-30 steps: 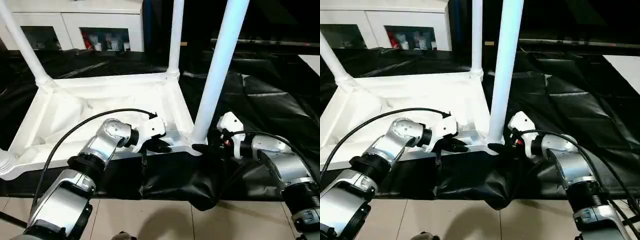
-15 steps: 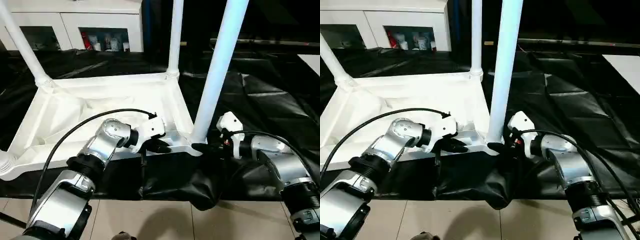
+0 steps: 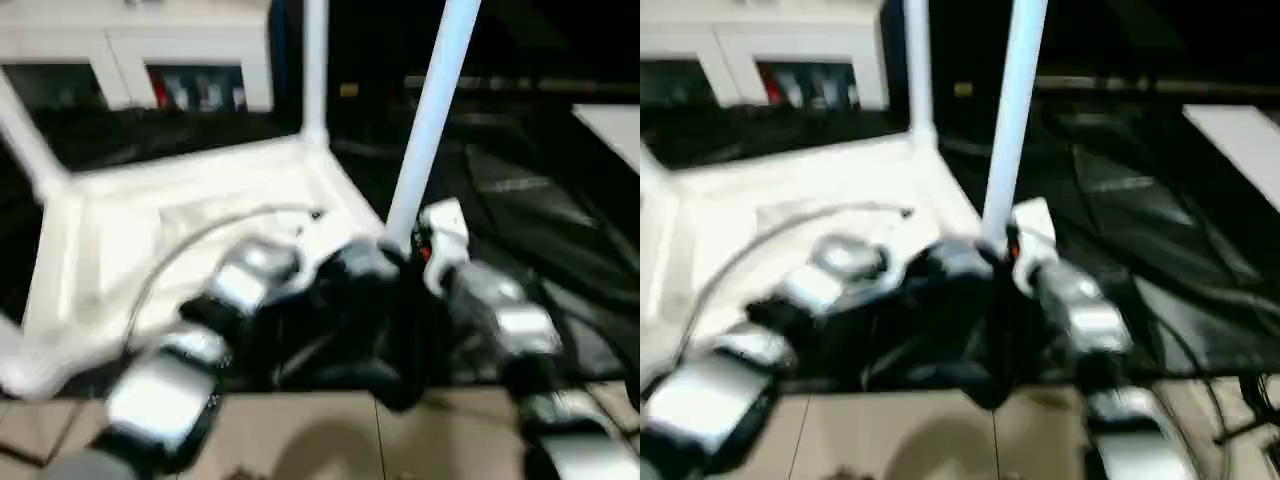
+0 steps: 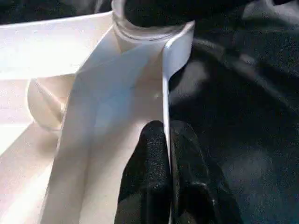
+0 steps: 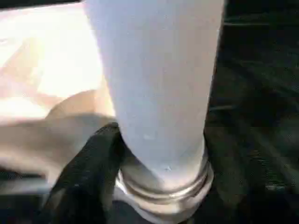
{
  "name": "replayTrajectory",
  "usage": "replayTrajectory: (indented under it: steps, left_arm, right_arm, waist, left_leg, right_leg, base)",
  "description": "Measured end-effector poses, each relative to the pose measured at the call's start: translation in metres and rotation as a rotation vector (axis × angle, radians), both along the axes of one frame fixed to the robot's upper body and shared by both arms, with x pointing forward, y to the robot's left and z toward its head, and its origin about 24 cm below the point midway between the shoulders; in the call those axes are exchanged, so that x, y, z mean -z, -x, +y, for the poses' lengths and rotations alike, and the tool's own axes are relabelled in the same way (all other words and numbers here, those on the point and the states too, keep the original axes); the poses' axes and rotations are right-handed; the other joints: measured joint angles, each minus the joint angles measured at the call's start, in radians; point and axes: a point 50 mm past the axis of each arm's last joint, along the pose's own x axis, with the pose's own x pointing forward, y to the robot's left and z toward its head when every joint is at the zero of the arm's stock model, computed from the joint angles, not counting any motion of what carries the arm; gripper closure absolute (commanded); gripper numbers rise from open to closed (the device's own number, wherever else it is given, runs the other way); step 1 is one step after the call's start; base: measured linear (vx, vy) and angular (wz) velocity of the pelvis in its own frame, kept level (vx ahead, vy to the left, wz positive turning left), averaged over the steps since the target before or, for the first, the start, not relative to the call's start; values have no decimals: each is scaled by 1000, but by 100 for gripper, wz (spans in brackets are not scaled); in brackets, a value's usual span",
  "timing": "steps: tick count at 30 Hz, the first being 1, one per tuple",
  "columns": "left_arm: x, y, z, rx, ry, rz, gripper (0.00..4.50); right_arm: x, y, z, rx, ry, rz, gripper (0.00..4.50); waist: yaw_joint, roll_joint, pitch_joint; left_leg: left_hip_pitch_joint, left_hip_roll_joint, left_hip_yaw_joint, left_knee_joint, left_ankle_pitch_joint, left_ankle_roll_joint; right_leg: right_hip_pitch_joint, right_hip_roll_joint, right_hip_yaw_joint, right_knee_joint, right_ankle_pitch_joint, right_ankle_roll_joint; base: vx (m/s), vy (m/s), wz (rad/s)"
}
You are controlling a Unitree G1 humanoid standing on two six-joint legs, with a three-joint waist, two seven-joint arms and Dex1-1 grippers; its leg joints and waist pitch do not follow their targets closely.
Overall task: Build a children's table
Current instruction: Rotate leg to tighten
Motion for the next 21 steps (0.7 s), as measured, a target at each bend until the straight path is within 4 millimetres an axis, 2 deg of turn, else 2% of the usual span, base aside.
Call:
replayTrajectory:
  steps: [6, 7, 14, 20, 21]
  left_arm:
    - [1, 0, -3, 7, 5, -26, 450]
    - [0, -1, -3, 9, 4, -29, 450]
    - [0, -1, 0, 30, -2, -56, 450]
    - [-1, -1, 0, 59, 1, -86, 450]
    - [-1, -1, 0, 64, 3, -90, 421]
  right_arm:
    - [-1, -3, 6, 33, 21, -17, 185]
    - [-2, -3, 6, 41, 16, -19, 149]
    - [1, -1, 4, 40, 17, -12, 94]
    - [-6, 11, -8, -29, 38, -63, 94]
    - [-10, 15, -13, -60, 47, -79, 92]
  waist:
    - [0, 1, -1]
    - [0, 1, -1]
    - [1, 2, 0]
    - [7, 4, 1]
    - [9, 4, 1]
  left_leg:
    - [0, 1, -2, -2, 0, 0]
    - [0, 1, -2, -2, 0, 0]
    - [-1, 1, -2, -3, 0, 0]
    - [-2, 0, -1, -5, 0, 0]
    - [-2, 0, -1, -6, 0, 0]
  right_leg:
    - [0, 2, -1, 0, 0, 1]
    - [0, 2, -1, 0, 0, 1]
    - [-1, 2, -1, 0, 0, 1]
    - [-2, 1, -1, -1, -1, 2]
    - [-3, 1, -1, -1, -1, 3]
  base:
    - [0, 0, 0]
    - [0, 0, 0]
    - [0, 0, 0]
    - [0, 0, 0]
    - [0, 0, 0]
